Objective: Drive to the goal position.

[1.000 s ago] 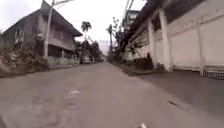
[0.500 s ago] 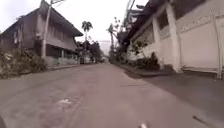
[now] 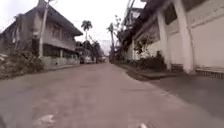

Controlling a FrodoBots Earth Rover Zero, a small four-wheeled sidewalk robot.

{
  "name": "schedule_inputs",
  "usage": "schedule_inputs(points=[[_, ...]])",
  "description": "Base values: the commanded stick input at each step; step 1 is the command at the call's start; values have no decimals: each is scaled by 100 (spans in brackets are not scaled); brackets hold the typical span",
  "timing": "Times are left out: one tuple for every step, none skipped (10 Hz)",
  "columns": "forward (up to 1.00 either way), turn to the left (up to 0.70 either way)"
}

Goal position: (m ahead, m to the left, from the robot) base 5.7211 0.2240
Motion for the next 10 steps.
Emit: schedule_inputs(points=[[100, 0], [100, 0], [100, 0], [100, 0], [100, 0], [100, 0], [100, 0], [100, 0], [100, 0], [100, 0]])
